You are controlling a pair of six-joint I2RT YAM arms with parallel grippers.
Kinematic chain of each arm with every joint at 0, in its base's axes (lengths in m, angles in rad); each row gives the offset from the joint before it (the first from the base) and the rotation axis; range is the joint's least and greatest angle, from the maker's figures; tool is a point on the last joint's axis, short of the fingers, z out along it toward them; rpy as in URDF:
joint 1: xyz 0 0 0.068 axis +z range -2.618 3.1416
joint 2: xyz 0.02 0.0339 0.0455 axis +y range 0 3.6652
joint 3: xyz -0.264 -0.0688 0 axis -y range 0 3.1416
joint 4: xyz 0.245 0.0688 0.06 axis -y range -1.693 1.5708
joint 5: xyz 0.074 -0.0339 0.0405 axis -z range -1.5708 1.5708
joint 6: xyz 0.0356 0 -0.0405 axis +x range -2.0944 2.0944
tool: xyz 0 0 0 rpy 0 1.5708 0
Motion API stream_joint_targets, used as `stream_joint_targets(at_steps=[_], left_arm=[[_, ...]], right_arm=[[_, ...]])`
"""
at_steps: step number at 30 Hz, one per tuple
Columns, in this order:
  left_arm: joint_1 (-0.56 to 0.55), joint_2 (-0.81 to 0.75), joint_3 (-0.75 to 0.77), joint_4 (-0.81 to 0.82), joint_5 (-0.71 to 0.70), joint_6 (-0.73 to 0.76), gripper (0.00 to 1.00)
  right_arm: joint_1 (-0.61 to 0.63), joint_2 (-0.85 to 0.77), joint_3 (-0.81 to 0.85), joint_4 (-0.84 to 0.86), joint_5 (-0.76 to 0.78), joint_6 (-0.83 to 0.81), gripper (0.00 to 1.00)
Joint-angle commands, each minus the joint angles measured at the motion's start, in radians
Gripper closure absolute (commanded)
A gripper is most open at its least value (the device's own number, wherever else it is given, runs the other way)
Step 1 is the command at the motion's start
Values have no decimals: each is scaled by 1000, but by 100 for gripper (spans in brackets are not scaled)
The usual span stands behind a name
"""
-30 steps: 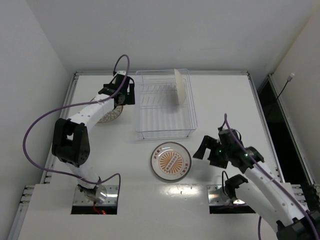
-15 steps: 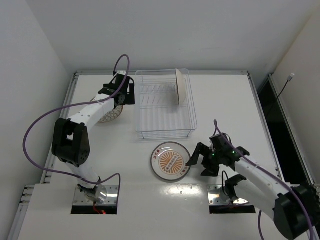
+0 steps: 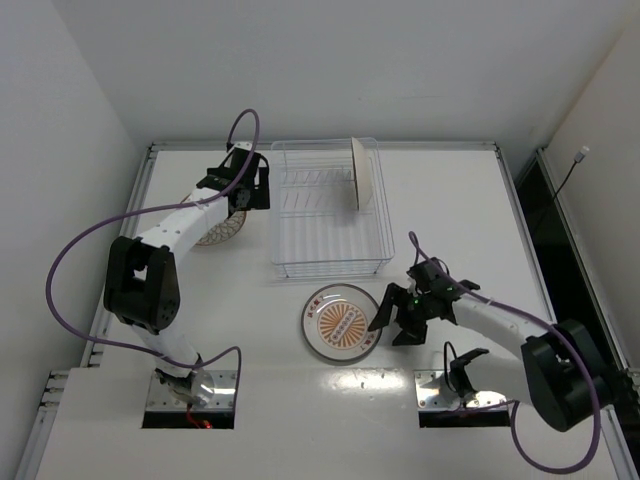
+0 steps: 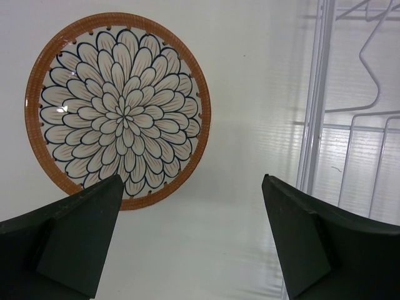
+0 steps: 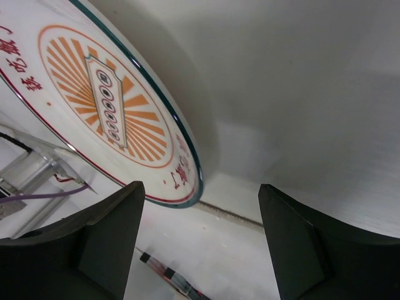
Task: Load the plates into the dish rack
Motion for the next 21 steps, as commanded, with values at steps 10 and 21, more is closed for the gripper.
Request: stream_joint_targets(at_steps=[10,21], left_arm=[[1,-15,19,16,-21,14,8],[1,-15,19,16,-21,14,8]], right_arm=[[-24,185,68,253,-112,-50,59],[-33,230,97,245,-132,-79,100]])
